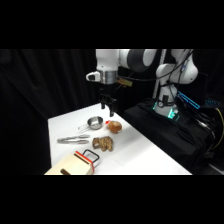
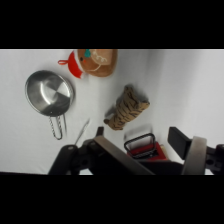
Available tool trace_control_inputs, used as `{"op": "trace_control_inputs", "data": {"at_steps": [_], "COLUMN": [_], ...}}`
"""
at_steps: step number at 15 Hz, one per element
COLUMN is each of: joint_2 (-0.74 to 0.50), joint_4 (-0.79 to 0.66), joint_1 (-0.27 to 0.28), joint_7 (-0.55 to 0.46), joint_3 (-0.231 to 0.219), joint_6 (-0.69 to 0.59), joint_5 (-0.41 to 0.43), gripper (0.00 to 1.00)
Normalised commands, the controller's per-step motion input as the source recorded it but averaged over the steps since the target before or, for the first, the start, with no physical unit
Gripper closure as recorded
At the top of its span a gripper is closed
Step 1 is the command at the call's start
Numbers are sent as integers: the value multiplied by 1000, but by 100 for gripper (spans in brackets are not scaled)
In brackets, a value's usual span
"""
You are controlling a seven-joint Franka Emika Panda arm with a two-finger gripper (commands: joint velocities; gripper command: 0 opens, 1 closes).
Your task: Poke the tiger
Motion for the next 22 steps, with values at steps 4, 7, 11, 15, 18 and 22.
{"op": "trace_control_inputs", "data": {"at_steps": [4,7,11,15,18,22], "joint_2": [133,347,411,272,136,133], "joint_4": [175,443,493,260,71,-26], "joint_1": [-20,-37,-43,-16,14,23], "joint_7": [30,76,104,93,72,51], "joint_3": [6,-13,-37,-18,15,38], "joint_6": [-5,1,-8,47,93,251], "joint_5": [-17,-41,-42,-16,16,63], "gripper": [0,0,25,53,76,98]}}
